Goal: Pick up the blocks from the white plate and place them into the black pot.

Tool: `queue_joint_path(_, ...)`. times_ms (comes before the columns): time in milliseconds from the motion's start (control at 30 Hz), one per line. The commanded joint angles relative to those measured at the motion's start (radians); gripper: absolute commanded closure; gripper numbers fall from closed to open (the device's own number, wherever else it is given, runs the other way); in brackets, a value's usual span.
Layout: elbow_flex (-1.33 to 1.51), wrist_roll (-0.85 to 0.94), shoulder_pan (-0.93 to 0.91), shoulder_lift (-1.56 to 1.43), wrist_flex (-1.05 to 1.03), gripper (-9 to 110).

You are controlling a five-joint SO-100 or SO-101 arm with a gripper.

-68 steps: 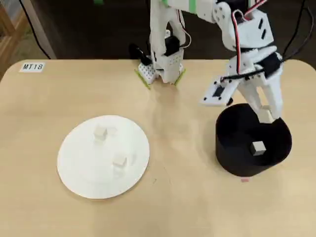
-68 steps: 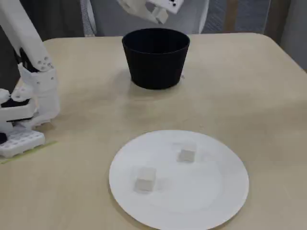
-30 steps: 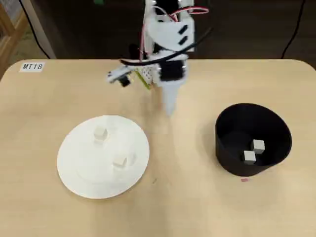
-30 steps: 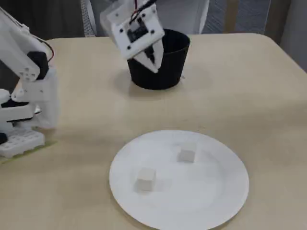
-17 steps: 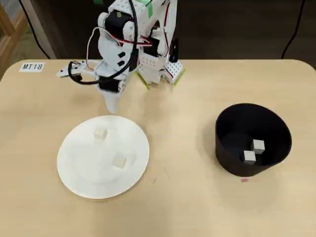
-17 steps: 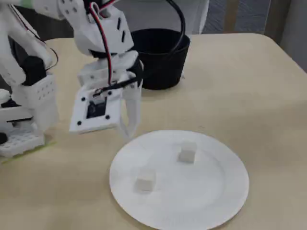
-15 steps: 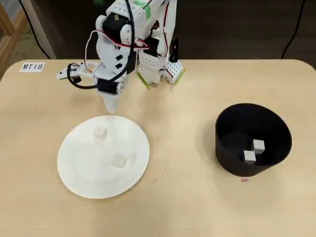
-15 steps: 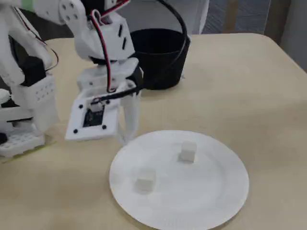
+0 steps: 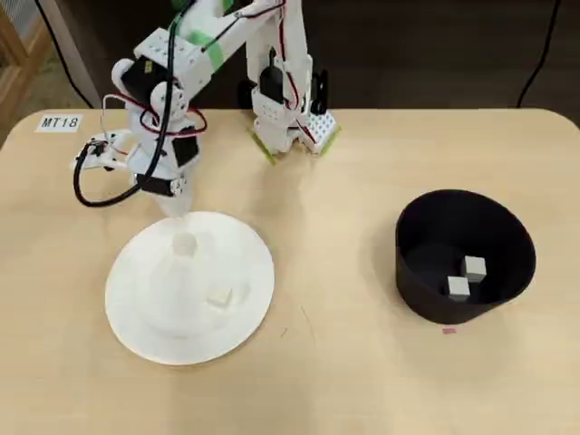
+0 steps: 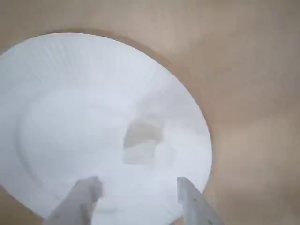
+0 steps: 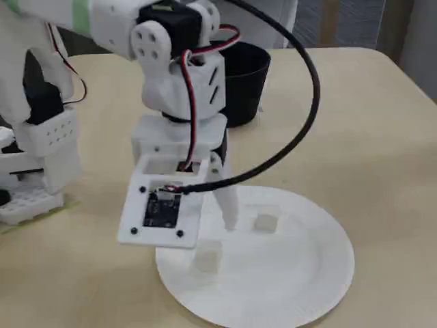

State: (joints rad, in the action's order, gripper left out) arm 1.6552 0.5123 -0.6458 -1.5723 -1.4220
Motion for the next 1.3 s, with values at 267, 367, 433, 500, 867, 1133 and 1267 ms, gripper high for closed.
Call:
queue_joint_path(267, -0.06, 0.011, -0.021, 0.106, -0.005, 57)
queue_joint_path(367, -0.06, 0.005, -0.025, 0.129, 0.002, 57)
queue_joint_path(433, -0.06, 0.0, -0.017, 0.137, 0.017, 58)
queue_joint_path(500, -0.06, -0.011, -0.012, 0.141, 0.032, 58)
queue_joint_path(867, -0.06, -0.071, 0.034, 0.175, 0.078, 62)
queue_joint_path(1133, -0.06, -0.12, 0.032, 0.209, 0.138, 79)
queue_joint_path(1267, -0.06, -0.144, 0.031, 0.222, 0.17, 92)
